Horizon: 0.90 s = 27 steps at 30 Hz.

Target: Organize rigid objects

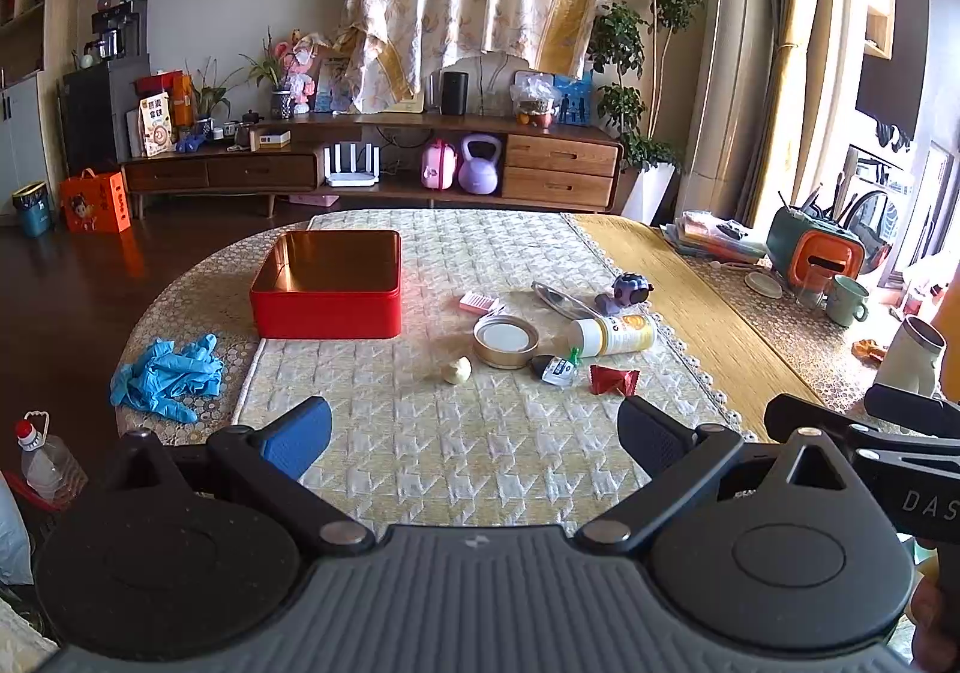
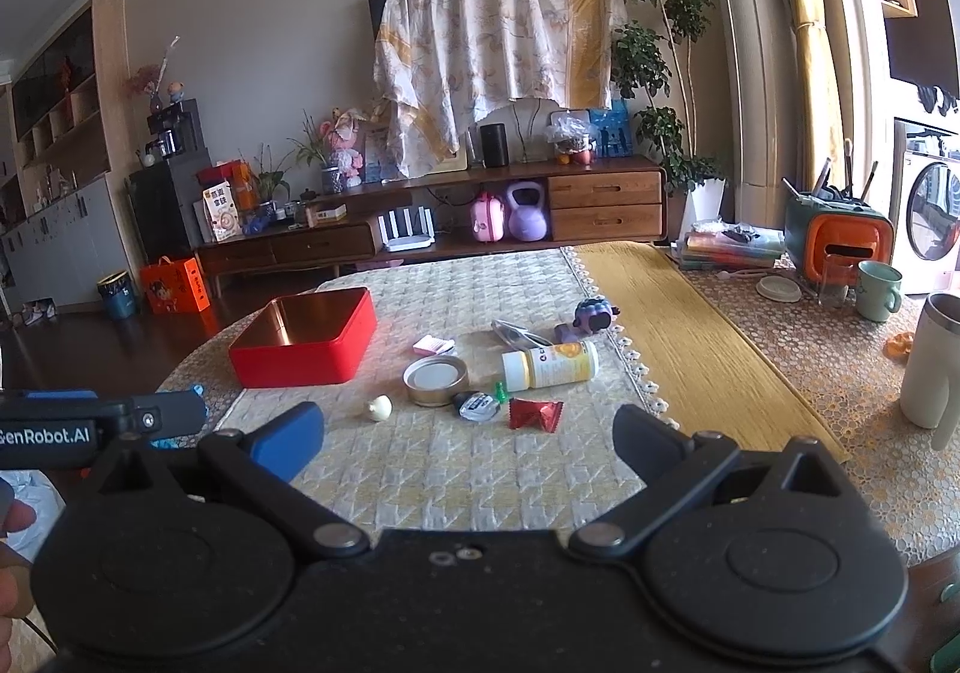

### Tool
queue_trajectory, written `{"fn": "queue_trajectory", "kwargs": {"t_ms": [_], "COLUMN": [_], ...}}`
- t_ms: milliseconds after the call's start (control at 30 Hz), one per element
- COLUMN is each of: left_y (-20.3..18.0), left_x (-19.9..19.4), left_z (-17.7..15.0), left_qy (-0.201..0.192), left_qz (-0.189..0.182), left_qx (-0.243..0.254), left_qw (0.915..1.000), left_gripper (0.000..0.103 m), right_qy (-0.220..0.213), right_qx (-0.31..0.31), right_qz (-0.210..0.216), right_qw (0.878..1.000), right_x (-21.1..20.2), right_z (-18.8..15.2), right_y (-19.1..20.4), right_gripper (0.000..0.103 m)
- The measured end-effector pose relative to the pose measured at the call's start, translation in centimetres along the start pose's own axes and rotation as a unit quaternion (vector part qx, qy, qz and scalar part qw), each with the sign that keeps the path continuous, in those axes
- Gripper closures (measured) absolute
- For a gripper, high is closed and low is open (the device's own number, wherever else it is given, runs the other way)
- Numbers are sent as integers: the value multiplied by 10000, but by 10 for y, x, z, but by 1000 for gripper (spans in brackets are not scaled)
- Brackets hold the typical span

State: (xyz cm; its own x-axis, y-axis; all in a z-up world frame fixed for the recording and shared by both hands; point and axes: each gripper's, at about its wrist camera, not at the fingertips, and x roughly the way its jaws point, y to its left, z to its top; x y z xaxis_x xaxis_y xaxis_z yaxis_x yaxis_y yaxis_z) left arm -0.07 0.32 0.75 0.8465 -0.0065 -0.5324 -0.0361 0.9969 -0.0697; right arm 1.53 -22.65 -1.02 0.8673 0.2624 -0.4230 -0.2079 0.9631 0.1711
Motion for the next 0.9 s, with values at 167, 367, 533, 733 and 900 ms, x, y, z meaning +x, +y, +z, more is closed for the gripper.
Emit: {"fn": "queue_trajectory", "kwargs": {"t_ms": [167,367,533,733,900], "left_y": [-2,-4,-6,-5,-3], "left_x": [0,2,7,16,29], "left_z": [0,-2,-3,0,3], "left_qy": [18,52,111,141,157], "left_qz": [-18,-7,-11,-24,-149], "left_qx": [36,73,98,141,145], "left_qw": [10000,10000,9999,9998,9997], "left_gripper": [1,1,1,1,1], "right_qy": [2,37,118,130,196], "right_qx": [3,56,182,56,29], "right_qz": [9,60,104,188,255], "right_qw": [10000,10000,9997,9997,9995], "right_x": [0,-1,6,14,30], "right_z": [0,-1,-3,-1,6], "right_y": [1,1,-7,-10,-15], "right_gripper": [0,0,0,0,0]}}
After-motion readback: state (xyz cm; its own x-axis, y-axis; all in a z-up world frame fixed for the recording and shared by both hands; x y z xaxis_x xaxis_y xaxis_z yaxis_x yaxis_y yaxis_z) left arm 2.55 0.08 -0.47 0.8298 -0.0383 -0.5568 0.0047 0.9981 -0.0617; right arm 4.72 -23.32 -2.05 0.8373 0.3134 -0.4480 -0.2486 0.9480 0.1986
